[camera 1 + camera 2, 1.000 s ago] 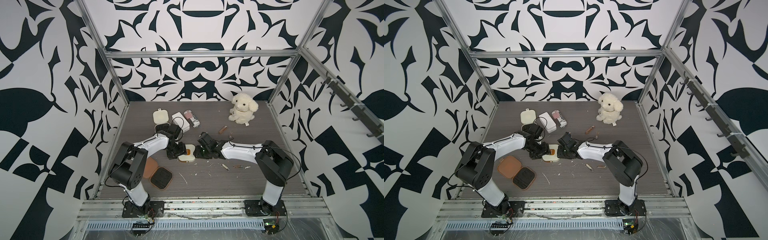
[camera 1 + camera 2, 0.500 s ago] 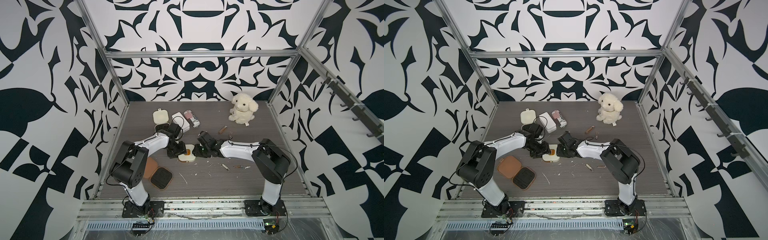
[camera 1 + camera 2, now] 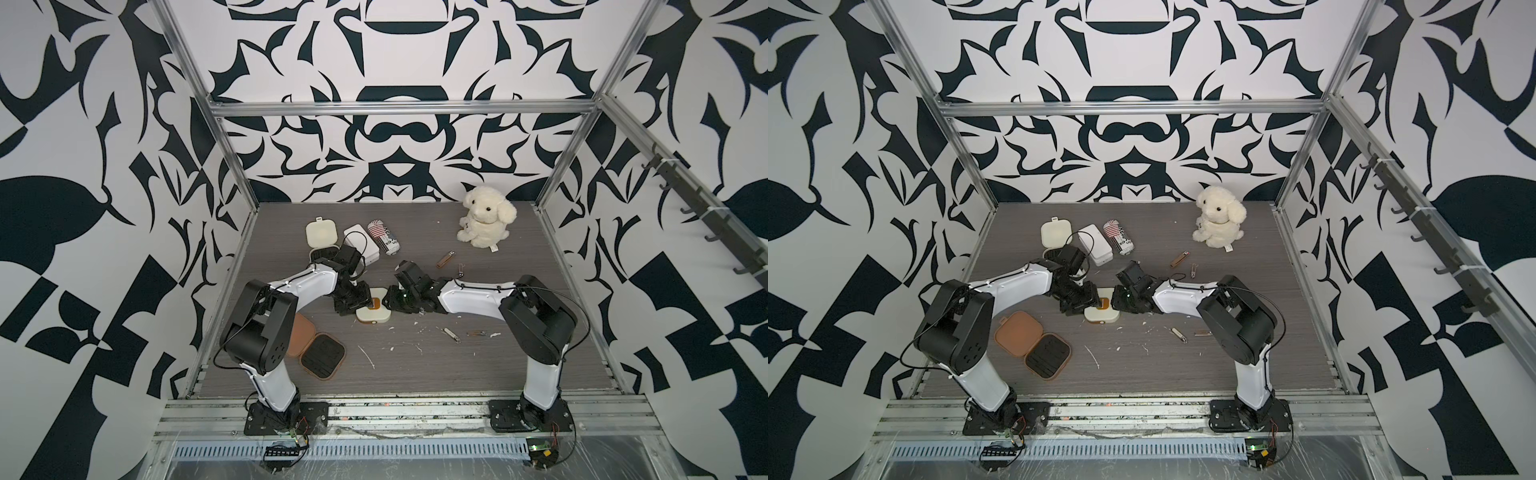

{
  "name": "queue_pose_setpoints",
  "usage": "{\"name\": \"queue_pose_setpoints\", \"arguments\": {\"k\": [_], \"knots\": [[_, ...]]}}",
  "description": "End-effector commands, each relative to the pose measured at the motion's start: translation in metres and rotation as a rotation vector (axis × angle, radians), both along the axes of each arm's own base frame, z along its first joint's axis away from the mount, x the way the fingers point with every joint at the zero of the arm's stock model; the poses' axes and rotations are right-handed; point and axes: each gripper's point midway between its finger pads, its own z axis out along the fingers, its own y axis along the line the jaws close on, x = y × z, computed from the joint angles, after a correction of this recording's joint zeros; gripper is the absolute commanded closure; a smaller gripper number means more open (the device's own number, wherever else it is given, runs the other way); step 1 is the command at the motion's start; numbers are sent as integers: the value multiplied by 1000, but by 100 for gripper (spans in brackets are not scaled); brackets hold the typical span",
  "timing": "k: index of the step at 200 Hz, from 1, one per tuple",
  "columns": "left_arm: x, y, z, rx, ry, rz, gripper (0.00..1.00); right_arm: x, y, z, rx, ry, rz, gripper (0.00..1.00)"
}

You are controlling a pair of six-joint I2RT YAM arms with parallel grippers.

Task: Organize nail clipper sets
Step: Close the storage box at the center of the board.

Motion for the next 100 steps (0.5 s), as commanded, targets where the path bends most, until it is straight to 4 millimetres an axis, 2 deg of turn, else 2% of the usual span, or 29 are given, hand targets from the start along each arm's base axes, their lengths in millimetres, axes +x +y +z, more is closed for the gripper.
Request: {"name": "queue_pose_setpoints", "arguments": {"k": [1, 59, 100], "knots": [[-5, 4, -13, 34, 46, -2, 41, -15, -6, -29, -30, 75, 0, 63], [3, -2, -15, 17, 45, -7, 43, -33, -5, -53, 15, 146, -23, 63], [4, -5, -18, 10, 56, -8, 44, -42, 7, -64, 38, 170, -14, 62]]}}
